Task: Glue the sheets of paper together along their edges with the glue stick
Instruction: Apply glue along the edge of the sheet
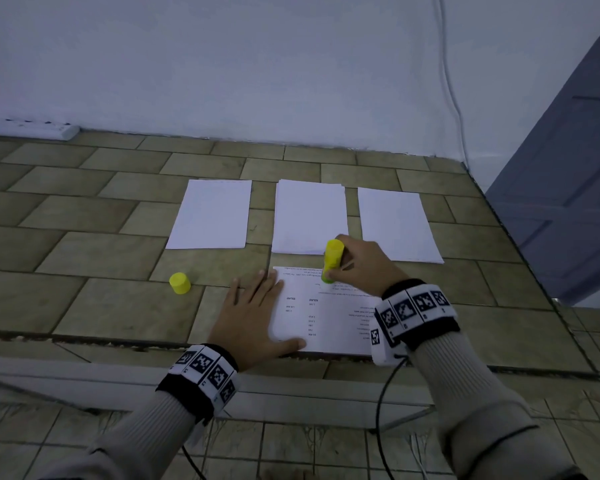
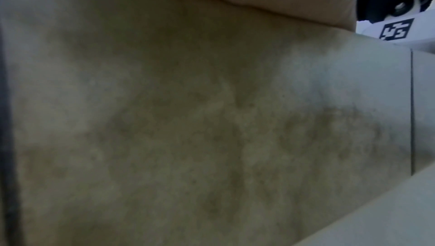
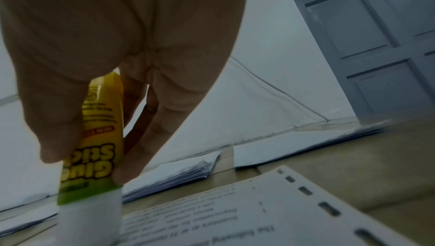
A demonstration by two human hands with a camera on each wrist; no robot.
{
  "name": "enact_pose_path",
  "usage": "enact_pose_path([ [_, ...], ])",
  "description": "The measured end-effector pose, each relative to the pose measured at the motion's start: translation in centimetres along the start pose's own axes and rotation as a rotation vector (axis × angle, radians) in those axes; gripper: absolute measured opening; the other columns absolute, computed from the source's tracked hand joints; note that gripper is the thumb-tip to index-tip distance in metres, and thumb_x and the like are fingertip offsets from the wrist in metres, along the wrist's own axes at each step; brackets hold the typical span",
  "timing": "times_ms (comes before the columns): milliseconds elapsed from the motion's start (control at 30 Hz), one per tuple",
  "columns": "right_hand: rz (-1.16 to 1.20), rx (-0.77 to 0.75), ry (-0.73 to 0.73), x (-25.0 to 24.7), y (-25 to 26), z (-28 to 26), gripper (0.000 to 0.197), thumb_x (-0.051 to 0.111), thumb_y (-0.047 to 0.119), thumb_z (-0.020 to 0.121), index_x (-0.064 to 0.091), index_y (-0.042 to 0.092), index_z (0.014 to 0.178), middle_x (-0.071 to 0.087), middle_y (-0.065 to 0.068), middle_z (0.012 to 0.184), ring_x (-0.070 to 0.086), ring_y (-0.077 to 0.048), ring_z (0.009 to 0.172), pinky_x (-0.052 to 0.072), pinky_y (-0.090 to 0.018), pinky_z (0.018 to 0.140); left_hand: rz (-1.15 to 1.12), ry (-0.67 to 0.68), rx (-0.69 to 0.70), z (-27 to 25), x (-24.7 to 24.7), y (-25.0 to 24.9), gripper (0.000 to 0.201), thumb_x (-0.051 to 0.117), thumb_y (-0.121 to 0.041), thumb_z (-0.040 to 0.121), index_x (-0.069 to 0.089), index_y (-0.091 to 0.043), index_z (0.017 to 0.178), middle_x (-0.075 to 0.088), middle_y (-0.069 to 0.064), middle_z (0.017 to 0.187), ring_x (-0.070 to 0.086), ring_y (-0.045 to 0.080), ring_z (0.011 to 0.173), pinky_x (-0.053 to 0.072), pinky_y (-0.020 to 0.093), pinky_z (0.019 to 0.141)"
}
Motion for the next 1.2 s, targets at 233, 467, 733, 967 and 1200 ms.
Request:
enact_pose_path([
  [233,-0.030,-0.019,-0.074,-1.3,-0.4,-1.0,0.018,0.076,0.009,0.075,0.058,0.007,0.080,0.070,-0.005,0.083,0.066,-0.018,0.081,0.053,-0.038,0.077,-0.023,-0.014,0.003,-0.1,-0.1,0.0,0.126,0.007,-0.099,0.058,0.003,-0.020,0.156,-0.014,-0.006,0.161,-0.016,0.010,0.148,-0.008,0.050,0.120],
  [467,0.060,0.041,0.009,-2.7,-1.9,-7.6,0.020,0.081,0.013,0.070,0.067,0.025,0.078,0.071,0.005,0.088,0.067,-0.007,0.081,0.055,-0.022,0.074,0.013,-0.001,-0.008,0.0,0.0,0.0,0.123,0.010,-0.097,0.061,-0.002,-0.019,0.156,-0.017,-0.005,0.161,-0.018,0.011,0.148,-0.007,0.050,0.120],
  [733,0.100,0.111,0.082,-3.1,-3.3,-10.9,0.025,0.080,0.003,0.069,0.071,0.021,0.084,0.071,0.013,0.084,0.067,-0.004,0.080,0.053,-0.016,0.071,-0.029,-0.087,0.031,0.0,0.0,-0.1,0.124,0.011,-0.099,0.064,0.016,-0.015,0.155,-0.002,-0.002,0.163,-0.003,0.014,0.150,0.001,0.053,0.120],
  [967,0.045,0.064,0.024,-4.0,-3.4,-9.2,0.025,0.081,0.009,0.070,0.070,0.025,0.086,0.071,0.010,0.086,0.066,-0.006,0.083,0.055,-0.021,0.074,0.007,-0.023,0.015,-0.1,0.0,-0.2,0.126,0.002,-0.099,0.059,0.004,-0.018,0.156,-0.013,-0.004,0.162,-0.014,0.012,0.148,-0.005,0.052,0.120],
  [1200,-0.152,0.040,-0.092,-6.1,-4.4,-4.4,0.016,0.078,0.011,0.072,0.068,0.014,0.084,0.071,0.004,0.088,0.065,-0.012,0.082,0.048,-0.018,0.068,0.009,-0.008,0.010,-0.1,0.0,-0.1,0.127,0.002,-0.099,0.059,0.003,-0.018,0.156,-0.015,-0.005,0.161,-0.015,0.012,0.148,-0.007,0.051,0.120],
])
Point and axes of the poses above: each hand's wrist, its own z-axis towards the middle knuckle, its own x-axis out of the palm, y = z × x, the point moved 8 cm from there along z, towards the middle knuckle
